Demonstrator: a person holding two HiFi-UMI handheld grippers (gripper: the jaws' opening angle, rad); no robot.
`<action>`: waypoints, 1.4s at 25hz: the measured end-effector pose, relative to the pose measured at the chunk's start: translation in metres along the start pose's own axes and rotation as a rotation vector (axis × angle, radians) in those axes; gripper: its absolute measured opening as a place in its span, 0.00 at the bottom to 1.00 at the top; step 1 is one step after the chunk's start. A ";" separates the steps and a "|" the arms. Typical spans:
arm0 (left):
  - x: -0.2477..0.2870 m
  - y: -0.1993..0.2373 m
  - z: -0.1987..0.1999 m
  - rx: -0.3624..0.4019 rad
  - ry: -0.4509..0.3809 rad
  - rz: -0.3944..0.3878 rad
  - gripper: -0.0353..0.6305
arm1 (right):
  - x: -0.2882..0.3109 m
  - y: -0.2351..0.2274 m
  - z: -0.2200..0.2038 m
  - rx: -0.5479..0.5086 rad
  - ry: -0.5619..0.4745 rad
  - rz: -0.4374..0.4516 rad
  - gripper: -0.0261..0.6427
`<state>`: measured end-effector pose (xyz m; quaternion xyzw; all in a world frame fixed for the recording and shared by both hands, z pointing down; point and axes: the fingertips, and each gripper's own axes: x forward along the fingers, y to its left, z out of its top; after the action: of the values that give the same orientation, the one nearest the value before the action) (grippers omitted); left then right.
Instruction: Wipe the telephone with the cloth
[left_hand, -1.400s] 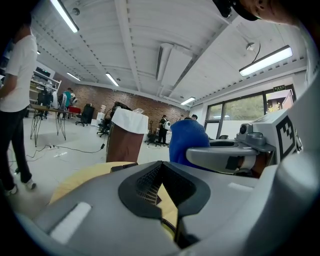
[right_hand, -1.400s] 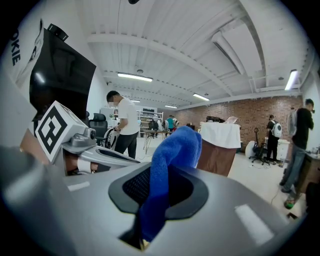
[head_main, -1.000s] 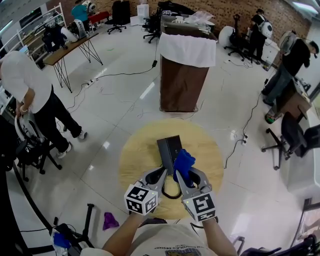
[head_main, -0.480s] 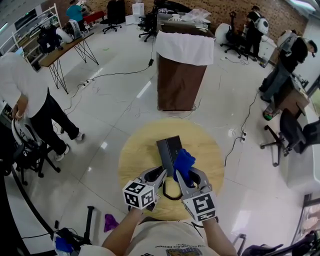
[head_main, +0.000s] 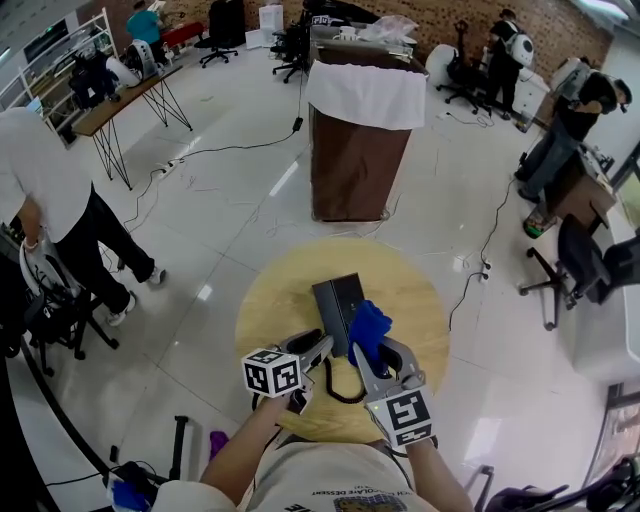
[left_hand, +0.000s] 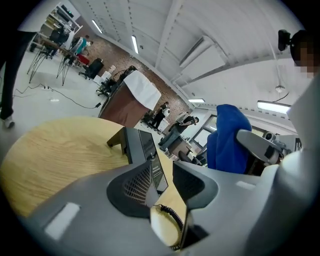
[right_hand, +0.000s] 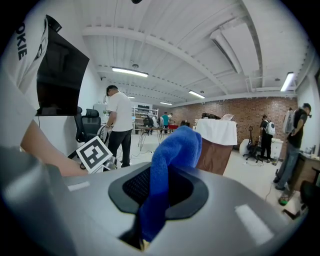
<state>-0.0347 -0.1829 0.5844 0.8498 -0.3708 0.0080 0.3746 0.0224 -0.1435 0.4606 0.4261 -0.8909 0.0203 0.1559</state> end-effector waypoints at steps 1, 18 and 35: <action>0.004 0.004 -0.002 -0.010 0.012 -0.007 0.24 | -0.001 -0.001 -0.001 0.001 0.002 -0.003 0.13; 0.052 0.059 -0.020 -0.216 0.112 -0.097 0.35 | -0.002 -0.013 -0.020 0.025 0.065 -0.036 0.13; 0.058 0.053 -0.023 -0.314 0.141 -0.203 0.15 | 0.000 -0.014 -0.026 0.030 0.070 -0.038 0.13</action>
<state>-0.0207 -0.2280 0.6514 0.8113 -0.2525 -0.0282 0.5266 0.0399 -0.1485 0.4835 0.4441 -0.8763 0.0457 0.1810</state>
